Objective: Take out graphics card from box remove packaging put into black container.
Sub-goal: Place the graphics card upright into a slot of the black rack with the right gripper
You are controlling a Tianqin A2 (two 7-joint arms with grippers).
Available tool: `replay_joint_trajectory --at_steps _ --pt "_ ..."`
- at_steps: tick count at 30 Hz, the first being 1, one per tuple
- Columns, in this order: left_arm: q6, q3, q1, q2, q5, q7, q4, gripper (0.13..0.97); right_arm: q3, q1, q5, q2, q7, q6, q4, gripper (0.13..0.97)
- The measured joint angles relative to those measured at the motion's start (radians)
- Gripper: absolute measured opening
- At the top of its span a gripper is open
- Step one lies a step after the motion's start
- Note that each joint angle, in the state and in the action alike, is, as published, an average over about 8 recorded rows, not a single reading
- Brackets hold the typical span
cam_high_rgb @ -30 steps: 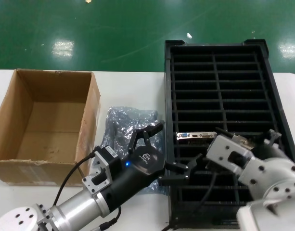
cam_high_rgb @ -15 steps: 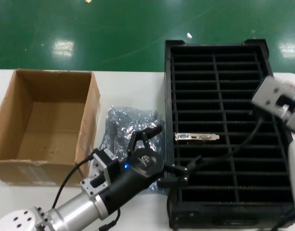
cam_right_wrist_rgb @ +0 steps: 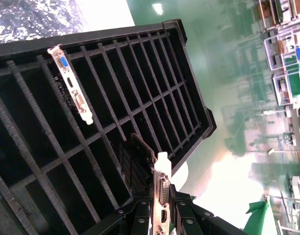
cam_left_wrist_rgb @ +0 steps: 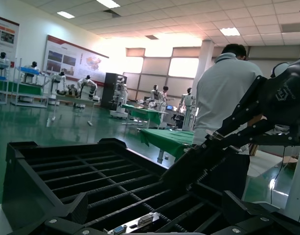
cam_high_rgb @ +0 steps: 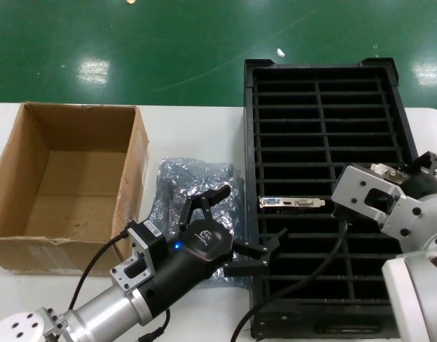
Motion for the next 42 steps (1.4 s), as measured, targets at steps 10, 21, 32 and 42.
replay_joint_trajectory --at_steps 10,21,32,42 --pt "0.013 -0.016 -0.02 0.0 -0.009 0.015 0.047 0.966 0.014 -0.002 0.0 0.0 -0.08 0.0 0.0 0.186" --pt "0.027 -0.03 -0.05 0.004 -0.014 0.032 0.112 0.966 0.017 -0.001 0.0 0.0 -0.155 0.0 0.0 0.186" --pt "0.041 -0.046 -0.076 0.004 -0.017 0.049 0.173 0.966 0.027 -0.017 0.0 0.0 -0.242 0.0 0.0 0.186" --pt "0.055 -0.06 -0.102 0.006 -0.018 0.068 0.239 0.966 0.028 -0.028 0.0 0.0 -0.3 0.0 0.0 0.186"
